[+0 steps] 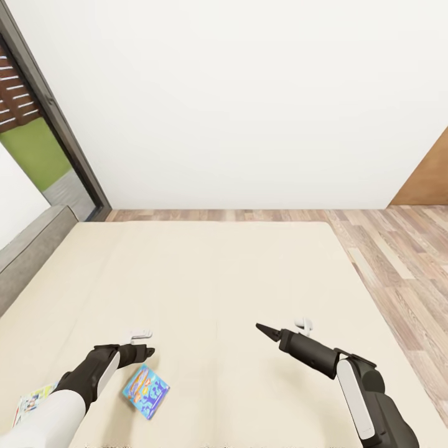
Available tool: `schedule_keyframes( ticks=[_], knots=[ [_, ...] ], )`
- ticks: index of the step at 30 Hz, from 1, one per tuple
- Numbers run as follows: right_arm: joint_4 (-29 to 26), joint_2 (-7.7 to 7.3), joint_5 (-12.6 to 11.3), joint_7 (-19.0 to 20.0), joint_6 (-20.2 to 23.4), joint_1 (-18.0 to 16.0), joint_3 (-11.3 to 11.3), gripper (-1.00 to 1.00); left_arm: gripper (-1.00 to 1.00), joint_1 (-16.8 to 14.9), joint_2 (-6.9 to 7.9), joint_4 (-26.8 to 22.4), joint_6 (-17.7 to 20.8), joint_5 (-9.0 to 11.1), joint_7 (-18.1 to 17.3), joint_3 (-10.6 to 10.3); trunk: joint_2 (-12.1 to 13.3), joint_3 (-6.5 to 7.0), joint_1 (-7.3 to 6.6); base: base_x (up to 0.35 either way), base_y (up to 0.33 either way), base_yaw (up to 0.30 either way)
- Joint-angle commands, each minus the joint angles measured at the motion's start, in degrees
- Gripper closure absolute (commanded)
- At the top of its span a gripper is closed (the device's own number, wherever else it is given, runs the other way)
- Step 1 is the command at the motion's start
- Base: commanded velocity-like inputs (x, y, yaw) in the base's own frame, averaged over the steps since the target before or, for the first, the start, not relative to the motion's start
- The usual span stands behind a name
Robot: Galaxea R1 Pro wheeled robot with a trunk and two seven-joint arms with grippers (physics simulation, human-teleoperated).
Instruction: Put all the toys in the child's room - the three board games (two on the bed and one on the table), the two jigsaw puzzles on the table, and the tennis ball on the table - inside the toy box on the table in the child's room.
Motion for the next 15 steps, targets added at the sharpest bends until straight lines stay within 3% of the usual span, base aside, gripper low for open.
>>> schedule_keyframes(
  ticks=[1, 15],
  knots=[
    [-0.12, 0.06, -0.08, 0.2, 0.37, -0.04, -0.12, -1.0, -1.0, -0.01, -0.01, -0.09, 0.4, 0.06, -0.28, 0.28, -0.03, -0.14, 0.0, 0.0, 0.0, 0.0],
    [-1.73, 0.54, -0.64, 0.92, 1.27, -0.04, 0.3, -1.0, -1.0, -0.01, 0.36, -0.05, 0.17, 0.06, -0.25, 0.28, -0.03, -1.45, 0.0, 0.0, 0.0, 0.0]
  ],
)
